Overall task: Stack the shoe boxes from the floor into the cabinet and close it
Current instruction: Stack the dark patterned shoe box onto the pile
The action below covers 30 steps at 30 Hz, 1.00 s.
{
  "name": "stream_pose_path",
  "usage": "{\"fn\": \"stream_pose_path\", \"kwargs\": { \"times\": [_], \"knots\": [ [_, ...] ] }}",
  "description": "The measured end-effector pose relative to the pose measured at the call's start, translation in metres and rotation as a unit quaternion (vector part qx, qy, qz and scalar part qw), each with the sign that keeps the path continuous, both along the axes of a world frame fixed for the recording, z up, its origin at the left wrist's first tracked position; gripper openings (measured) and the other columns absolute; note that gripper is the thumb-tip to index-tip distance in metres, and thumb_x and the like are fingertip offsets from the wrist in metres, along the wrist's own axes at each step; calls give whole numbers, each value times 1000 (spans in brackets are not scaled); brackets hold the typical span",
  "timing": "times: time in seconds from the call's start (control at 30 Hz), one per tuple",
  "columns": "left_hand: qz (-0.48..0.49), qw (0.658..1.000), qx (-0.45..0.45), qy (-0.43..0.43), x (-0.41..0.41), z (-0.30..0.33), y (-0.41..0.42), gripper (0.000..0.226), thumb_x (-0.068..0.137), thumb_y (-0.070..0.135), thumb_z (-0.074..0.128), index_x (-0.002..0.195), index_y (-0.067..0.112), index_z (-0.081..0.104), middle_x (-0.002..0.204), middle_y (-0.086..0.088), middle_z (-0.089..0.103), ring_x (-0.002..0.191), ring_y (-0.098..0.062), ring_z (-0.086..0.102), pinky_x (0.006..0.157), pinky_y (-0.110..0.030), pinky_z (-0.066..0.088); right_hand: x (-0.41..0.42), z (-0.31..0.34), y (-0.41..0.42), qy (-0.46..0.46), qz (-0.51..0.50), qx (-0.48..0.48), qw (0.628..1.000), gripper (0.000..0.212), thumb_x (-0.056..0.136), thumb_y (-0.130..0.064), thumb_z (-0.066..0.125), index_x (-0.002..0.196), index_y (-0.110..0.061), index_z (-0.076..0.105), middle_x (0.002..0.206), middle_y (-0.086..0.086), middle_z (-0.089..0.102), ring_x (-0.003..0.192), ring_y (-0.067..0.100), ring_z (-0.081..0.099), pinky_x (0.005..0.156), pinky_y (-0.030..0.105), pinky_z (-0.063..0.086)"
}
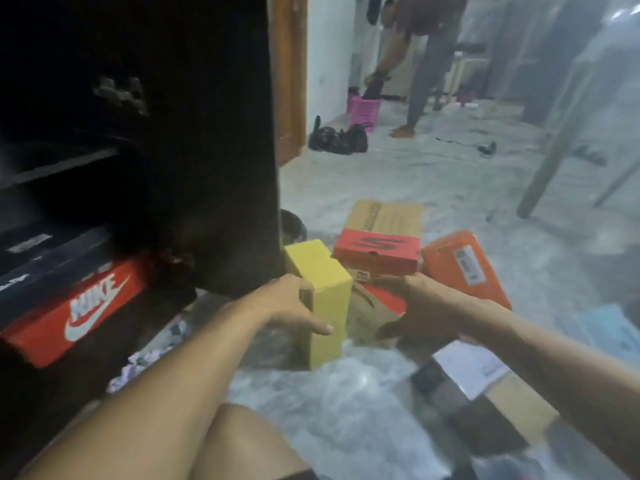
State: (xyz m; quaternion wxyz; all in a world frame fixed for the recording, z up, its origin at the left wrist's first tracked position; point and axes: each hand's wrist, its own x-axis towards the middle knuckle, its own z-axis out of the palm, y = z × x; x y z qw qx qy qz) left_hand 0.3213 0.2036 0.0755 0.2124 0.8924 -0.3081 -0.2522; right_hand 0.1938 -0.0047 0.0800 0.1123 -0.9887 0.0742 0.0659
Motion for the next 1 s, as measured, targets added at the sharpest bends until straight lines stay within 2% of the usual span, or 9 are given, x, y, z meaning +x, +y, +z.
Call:
{"fn": "stream_pose_path", "kwargs": {
  "times": [0.13, 0.3, 0.4, 0.47, 0.57, 0.63, 0.77, 0.83, 1.0],
  "knots": [
    [-78, 995, -9, 59, -61, -12, -65, 89, 67, 44, 84, 142, 13, 45, 136, -5, 53, 119, -16, 53, 97, -26, 43, -102, -17, -36, 43, -94, -5, 995, 87, 73, -47, 78, 148, -31, 37, 136, -4, 59, 122, 16, 56, 89, 19, 40],
    [-170, 980, -3, 100, -141, -52, -130, 101, 58, 51, 86, 141, 10, 46, 136, -6, 54, 124, -22, 53, 100, -36, 47, -212, -55, -59, 104, -200, 56, 973, 88, 76, -44, 78, 150, -26, 34, 144, -2, 51, 130, 12, 48, 86, 8, 31],
    [-194, 970, -2, 146, -182, -87, -152, 111, 38, 61, 84, 134, 15, 54, 134, -4, 58, 117, -22, 59, 97, -37, 50, -260, -81, -60, 124, -239, 76, 960, 89, 73, -54, 76, 149, -28, 37, 145, -4, 50, 129, 15, 49, 94, 19, 37],
    [-189, 968, 2, 163, -204, -110, -157, 105, 50, 49, 87, 141, 15, 46, 141, 0, 51, 124, -19, 54, 101, -33, 46, -285, -99, -51, 141, -251, 80, 954, 88, 74, -55, 74, 148, -29, 36, 148, -6, 46, 132, 15, 46, 100, 24, 37],
    [-179, 970, -2, 162, -224, -143, -156, 84, 62, 23, 82, 139, 16, 48, 136, -1, 55, 122, -20, 56, 97, -31, 48, -317, -127, -31, 165, -279, 98, 941, 87, 71, -61, 71, 145, -31, 38, 144, -5, 49, 132, 20, 46, 104, 33, 41],
    [-186, 969, 0, 160, -232, -160, -155, 60, 62, 12, 73, 120, 18, 62, 116, -2, 68, 106, -22, 65, 88, -36, 56, -334, -144, -12, 172, -293, 112, 934, 91, 62, -71, 67, 141, -34, 39, 137, -2, 49, 126, 24, 51, 97, 39, 46],
    [-213, 966, 19, 149, -240, -179, -158, 45, 64, 13, 68, 107, 26, 64, 101, 8, 72, 92, -13, 67, 81, -34, 58, -351, -169, 30, 190, -340, 115, 914, 133, 48, -84, 63, 153, -29, 2, 160, 4, 3, 137, 30, 36, 101, 42, 43],
    [-213, 967, 16, 138, -240, -186, -164, 38, 65, 14, 66, 101, 26, 63, 97, 7, 71, 92, -15, 67, 81, -36, 58, -351, -177, 41, 188, -352, 99, 911, 142, 47, -80, 68, 152, -28, -13, 161, 5, -16, 141, 33, 24, 104, 46, 41],
    [-169, 971, -5, 169, -235, -179, -167, 43, 63, 22, 64, 105, 18, 66, 103, -2, 71, 98, -25, 65, 86, -36, 54, -350, -184, 13, 163, -312, 49, 935, 129, 55, -59, 72, 150, -32, -11, 160, 4, -13, 140, 36, 20, 104, 53, 37]
  ]
}}
